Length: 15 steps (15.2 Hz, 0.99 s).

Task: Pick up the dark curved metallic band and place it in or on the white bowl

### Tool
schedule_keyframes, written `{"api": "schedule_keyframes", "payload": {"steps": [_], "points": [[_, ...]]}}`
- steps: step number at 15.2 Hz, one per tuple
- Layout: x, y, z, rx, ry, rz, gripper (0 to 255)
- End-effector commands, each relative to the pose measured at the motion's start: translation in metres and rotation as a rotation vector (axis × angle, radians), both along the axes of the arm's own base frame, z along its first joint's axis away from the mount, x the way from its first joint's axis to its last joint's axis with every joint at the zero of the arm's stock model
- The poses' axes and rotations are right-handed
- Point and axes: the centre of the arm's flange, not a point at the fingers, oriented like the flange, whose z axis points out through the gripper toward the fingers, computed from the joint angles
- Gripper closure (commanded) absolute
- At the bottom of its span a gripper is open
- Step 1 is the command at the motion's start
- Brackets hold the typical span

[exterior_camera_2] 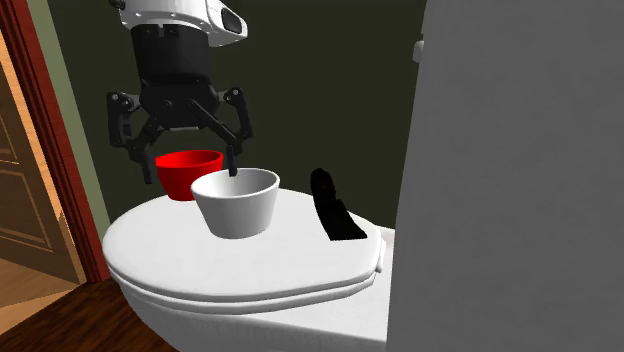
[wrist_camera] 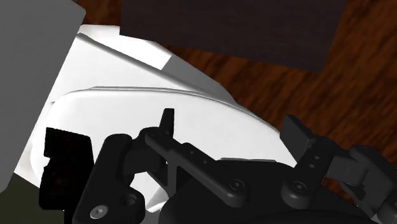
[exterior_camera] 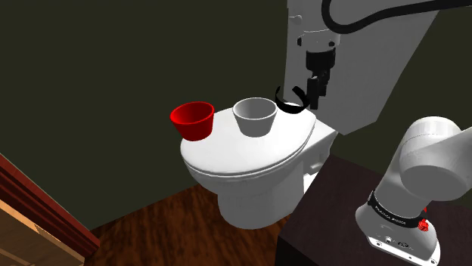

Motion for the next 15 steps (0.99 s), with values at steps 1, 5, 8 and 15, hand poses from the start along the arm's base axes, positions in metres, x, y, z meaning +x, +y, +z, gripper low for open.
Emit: {"api": "schedule_keyframes", "payload": {"steps": [1,5,8,15], "points": [[0.0,0.0,0.0,0.0,0.0,0.0,0],[0.017,-0.026,-0.02,-0.078,-0.098,-0.033,0],[0.03,-0.047,-0.033,-0.137,-0.171,-0.057,0],[0.061,-0.099,-0.053,-0.273,-0.342,-0.115,0]]}}
